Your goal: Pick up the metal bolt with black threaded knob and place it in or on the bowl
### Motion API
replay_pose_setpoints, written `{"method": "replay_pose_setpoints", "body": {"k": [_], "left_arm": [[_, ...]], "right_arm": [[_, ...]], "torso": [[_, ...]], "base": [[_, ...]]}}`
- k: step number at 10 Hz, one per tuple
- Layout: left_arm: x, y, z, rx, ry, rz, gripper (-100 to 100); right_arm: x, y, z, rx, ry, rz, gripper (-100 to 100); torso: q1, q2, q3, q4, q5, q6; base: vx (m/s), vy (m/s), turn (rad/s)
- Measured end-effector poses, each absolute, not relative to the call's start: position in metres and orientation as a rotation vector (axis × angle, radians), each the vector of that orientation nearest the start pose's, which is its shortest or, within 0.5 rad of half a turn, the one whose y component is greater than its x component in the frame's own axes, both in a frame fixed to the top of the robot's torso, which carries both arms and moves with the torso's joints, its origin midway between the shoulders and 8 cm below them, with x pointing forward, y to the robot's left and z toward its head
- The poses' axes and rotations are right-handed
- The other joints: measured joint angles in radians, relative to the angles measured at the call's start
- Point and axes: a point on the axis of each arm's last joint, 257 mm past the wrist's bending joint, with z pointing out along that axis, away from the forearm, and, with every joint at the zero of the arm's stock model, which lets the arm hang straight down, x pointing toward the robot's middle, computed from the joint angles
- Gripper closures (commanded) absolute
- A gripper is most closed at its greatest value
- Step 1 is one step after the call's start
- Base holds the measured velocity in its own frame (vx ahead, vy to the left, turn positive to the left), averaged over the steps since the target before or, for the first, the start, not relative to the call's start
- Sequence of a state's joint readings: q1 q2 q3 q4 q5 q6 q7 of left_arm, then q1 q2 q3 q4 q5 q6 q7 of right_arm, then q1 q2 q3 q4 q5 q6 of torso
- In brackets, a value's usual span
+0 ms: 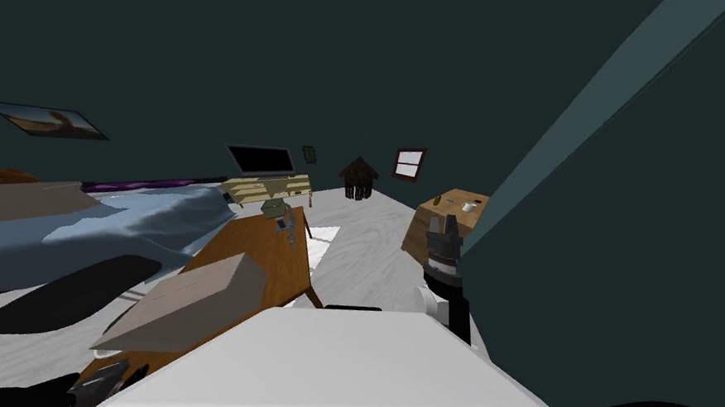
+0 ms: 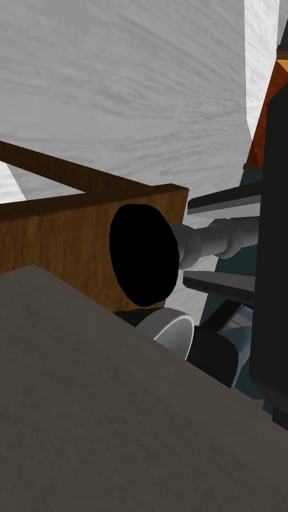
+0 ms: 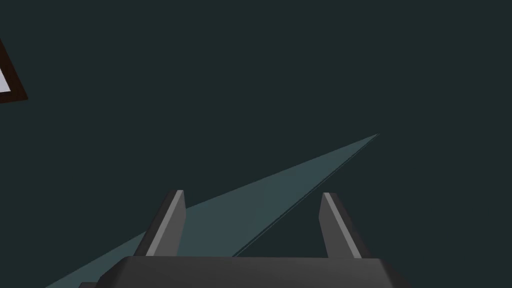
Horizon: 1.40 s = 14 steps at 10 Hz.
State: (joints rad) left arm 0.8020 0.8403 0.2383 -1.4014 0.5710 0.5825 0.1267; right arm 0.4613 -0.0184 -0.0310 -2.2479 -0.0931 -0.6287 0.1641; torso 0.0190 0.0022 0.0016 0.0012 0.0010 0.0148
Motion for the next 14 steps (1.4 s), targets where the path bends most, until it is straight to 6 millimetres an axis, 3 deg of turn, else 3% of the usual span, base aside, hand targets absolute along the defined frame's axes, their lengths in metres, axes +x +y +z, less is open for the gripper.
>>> {"method": "replay_pose_setpoints", "body": {"k": [2,6,7,12,13,14], "left_arm": [[0.049,0.699,-0.42,-2.061,1.545,0.237,100],[0.082,0.712,-0.415,-1.916,1.643,0.25,100],[0.103,0.714,-0.406,-1.852,1.675,0.245,100],[0.15,0.723,-0.389,-1.674,1.759,0.247,100],[0.152,0.723,-0.387,-1.665,1.76,0.246,-100],[0.152,0.723,-0.387,-1.665,1.76,0.246,-100]], "right_arm": [[0.326,-0.294,0.046,0.542,0.509,1.211,0],[0.326,-0.294,0.047,0.541,0.509,1.211,0],[0.326,-0.294,0.047,0.541,0.509,1.211,0],[0.326,-0.294,0.046,0.542,0.51,1.211,0],[0.326,-0.294,0.046,0.542,0.51,1.211,0],[0.326,-0.294,0.046,0.542,0.51,1.211,0]], "torso": [[0.001,0.002,0.001,-0.001,0.001,-0.004],[0.01,0.0,0.0,0.0,0.002,0.0],[0.01,0.002,0.001,0.001,0.001,0.0],[0.009,-0.003,-0.001,0.0,0.002,-0.003],[0.004,-0.007,-0.004,-0.001,0.002,-0.005],[0.0,-0.01,-0.005,-0.002,0.001,-0.005]], "base": [[-0.164,0.17,-0.07],[-0.171,0.192,-0.251],[-0.157,0.165,-0.165],[-0.128,0.15,-0.187],[-0.009,0.017,0.001],[-0.005,0.007,-0.001]]}}
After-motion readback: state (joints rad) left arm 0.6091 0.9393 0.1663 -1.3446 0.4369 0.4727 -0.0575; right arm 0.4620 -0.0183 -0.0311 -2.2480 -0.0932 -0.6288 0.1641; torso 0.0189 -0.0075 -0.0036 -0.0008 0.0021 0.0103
